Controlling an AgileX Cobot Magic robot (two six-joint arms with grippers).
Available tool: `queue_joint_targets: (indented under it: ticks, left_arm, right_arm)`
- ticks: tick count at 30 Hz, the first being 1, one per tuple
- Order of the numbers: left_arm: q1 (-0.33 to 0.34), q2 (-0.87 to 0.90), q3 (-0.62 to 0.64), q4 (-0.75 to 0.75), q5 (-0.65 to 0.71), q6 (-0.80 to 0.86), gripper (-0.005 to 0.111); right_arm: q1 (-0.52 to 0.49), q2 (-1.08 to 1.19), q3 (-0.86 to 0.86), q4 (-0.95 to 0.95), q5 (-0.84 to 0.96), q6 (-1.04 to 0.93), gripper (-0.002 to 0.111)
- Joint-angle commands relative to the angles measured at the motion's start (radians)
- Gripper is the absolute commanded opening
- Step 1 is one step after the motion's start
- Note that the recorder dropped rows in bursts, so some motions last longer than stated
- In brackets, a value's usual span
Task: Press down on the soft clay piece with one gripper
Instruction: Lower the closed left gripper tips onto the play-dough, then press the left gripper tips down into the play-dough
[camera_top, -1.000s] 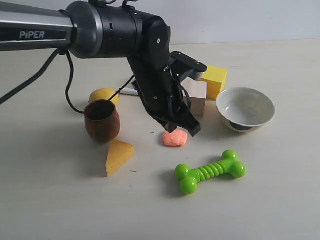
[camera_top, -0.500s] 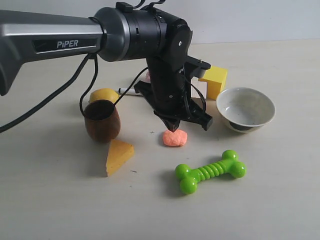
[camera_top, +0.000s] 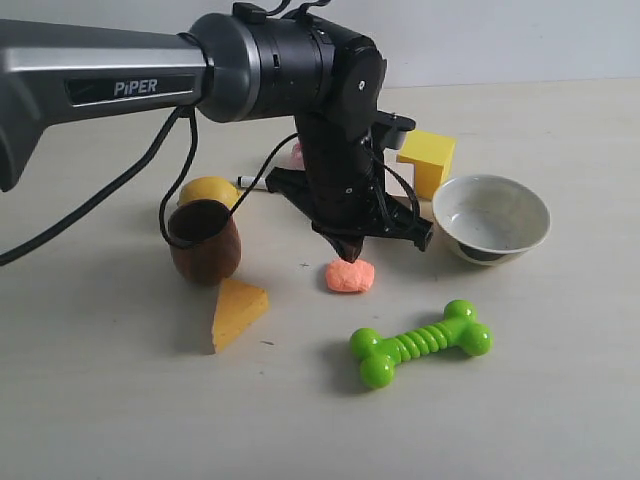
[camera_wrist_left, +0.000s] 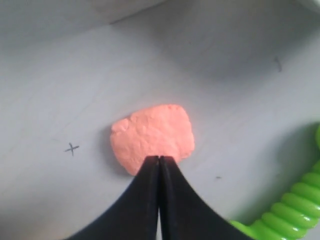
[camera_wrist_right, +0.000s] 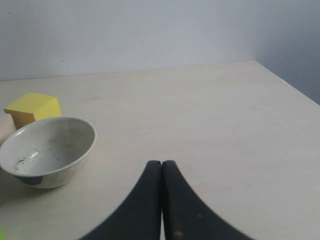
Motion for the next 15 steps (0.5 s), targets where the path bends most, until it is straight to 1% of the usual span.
queue_joint_targets:
  ticks: [1, 3, 6, 8, 12, 15]
  left_arm:
    - [-0.007, 0.002, -0.006, -0.008, -0.013, -0.031, 0.000]
    - [-0.007, 0.031, -0.021, -0.011, -0.004, -0.031, 0.000]
    - [-0.007, 0.092, -0.101, -0.020, 0.045, -0.021, 0.000]
    - [-0.007, 0.102, -0.145, -0.015, 0.062, -0.019, 0.000]
    - [-0.007, 0.102, -0.166, 0.001, 0.070, -0.018, 0.000]
    - [-0.006, 0.106, -0.166, 0.017, 0.105, -0.018, 0.000]
  right_arm:
    - [0.002, -0.006, 0.005, 0.005, -0.007, -0.001, 0.000]
    - [0.002, -0.006, 0.005, 0.005, -0.007, -0.001, 0.000]
    - [0.002, -0.006, 0.005, 0.005, -0.007, -0.001, 0.000]
    - [0.002, -0.006, 0.005, 0.005, -0.007, -0.001, 0.000]
    - [0.002, -0.006, 0.005, 0.005, -0.007, -0.001, 0.000]
    - [0.002, -0.006, 0.005, 0.005, -0.007, -0.001, 0.000]
